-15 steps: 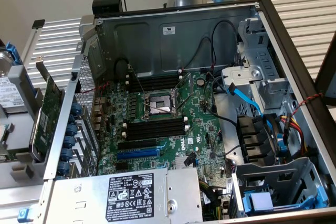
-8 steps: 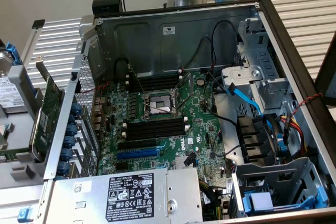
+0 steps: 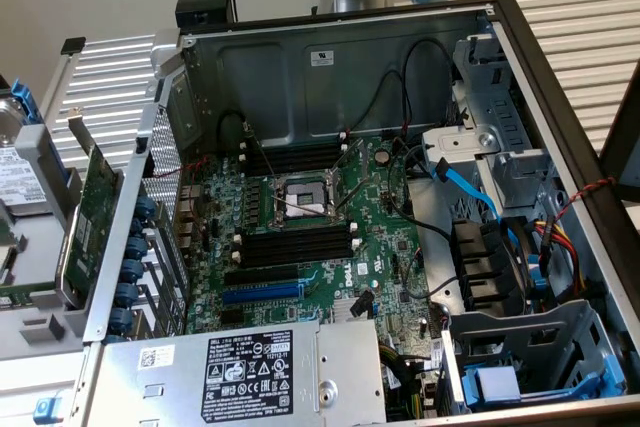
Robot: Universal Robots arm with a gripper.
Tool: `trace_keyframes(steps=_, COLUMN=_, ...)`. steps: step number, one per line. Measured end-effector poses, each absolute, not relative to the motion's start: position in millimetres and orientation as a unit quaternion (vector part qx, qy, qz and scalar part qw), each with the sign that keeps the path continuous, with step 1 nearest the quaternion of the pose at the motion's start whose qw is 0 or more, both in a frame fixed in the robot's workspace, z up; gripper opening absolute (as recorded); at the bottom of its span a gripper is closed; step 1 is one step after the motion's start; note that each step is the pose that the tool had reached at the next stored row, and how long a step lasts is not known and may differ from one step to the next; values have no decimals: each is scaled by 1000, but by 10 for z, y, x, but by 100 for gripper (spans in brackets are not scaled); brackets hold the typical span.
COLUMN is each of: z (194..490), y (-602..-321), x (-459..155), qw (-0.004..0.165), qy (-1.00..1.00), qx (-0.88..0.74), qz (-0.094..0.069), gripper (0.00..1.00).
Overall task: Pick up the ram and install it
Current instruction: 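Pick up the ram and move it above insertion slot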
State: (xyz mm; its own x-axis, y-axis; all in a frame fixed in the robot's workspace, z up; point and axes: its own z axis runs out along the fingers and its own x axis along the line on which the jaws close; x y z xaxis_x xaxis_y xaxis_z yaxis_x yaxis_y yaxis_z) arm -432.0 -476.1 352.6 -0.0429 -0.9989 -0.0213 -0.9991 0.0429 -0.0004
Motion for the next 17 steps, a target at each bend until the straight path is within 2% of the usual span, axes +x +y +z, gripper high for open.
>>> trace_keyframes(steps=5, z=3727, y=-4765, x=-4156, qw=10, qy=722, qx=-692, qz=9, gripper=13)
trace_keyframes(steps=17, z=3973, y=-4766, x=-3703, qw=10, qy=721, qx=-693, qz=10, gripper=13)
